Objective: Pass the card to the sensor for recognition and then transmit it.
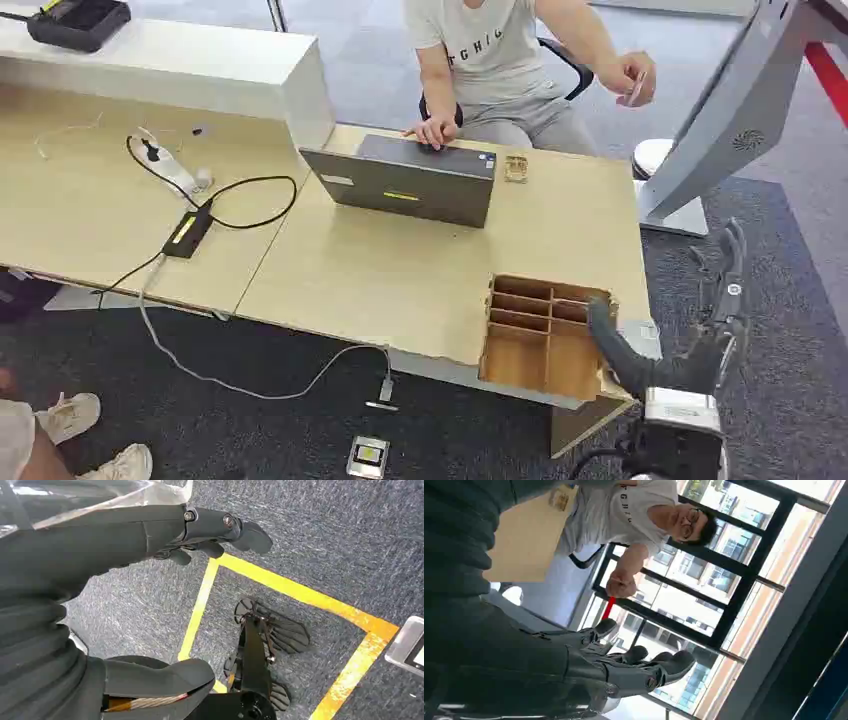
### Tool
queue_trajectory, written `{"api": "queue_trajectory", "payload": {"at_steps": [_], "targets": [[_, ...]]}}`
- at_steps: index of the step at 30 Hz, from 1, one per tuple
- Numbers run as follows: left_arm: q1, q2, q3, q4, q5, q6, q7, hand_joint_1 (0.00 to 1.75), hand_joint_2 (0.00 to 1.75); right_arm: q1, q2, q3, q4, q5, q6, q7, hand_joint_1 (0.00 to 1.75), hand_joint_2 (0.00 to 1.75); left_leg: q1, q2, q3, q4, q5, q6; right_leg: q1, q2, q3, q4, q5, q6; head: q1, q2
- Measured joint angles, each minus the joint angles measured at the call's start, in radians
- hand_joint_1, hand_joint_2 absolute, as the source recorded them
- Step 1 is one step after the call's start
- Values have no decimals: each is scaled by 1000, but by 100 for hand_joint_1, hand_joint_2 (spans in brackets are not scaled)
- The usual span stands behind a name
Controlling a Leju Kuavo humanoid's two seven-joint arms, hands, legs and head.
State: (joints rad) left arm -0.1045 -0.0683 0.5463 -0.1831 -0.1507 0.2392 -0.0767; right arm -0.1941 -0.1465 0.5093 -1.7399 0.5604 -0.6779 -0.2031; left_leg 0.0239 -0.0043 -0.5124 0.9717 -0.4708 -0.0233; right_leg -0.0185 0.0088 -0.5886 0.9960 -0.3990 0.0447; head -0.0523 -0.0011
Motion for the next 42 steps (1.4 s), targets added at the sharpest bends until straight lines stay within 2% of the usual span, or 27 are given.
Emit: {"api": "queue_trajectory", "payload": {"at_steps": [8, 19, 31, 32, 39, 42], "targets": [[0, 0, -5, 0, -20, -21, -2, 0, 175, -119, -12, 1, 85, 18, 79, 76, 0, 175, 0, 0, 0, 0, 0, 0, 0, 0, 0, 0, 1, 0, 0, 0], [-32, -1, -47, 0, -68, -52, 27, 0, 175, -347, -34, -1, 335, -9, 187, 109, 0, 175, 0, 0, 0, 1, 1, 0, 0, 0, 0, 0, 1, 0, 0, 0], [-60, -6, -80, 0, -72, -65, 48, 0, 175, -595, -31, 39, 635, 56, 290, 125, 0, 175, 0, -1, -1, 1, 1, 0, 0, 0, 0, 0, 1, 0, 0, 0], [-62, -7, -80, 0, -72, -64, 51, 175, 175, -619, -26, 49, 669, 68, 300, 127, 0, 175, 0, -1, -1, 1, 1, 0, 0, 0, 0, 0, 1, 0, 0, 0], [-69, -10, -86, 0, -65, -115, 35, 175, 175, -738, 8, 110, 869, 110, 325, 132, 0, 175, 0, -1, -1, 1, 1, 0, 0, -1, 0, 1, 1, 0, 0, 0], [-70, -10, -90, 0, -61, -116, 31, 175, 175, -770, 26, 138, 949, 124, 329, 133, 0, 175, 0, -1, -1, 1, 1, 0, 0, 0, -1, 1, 1, 0, 0, 0]]}}
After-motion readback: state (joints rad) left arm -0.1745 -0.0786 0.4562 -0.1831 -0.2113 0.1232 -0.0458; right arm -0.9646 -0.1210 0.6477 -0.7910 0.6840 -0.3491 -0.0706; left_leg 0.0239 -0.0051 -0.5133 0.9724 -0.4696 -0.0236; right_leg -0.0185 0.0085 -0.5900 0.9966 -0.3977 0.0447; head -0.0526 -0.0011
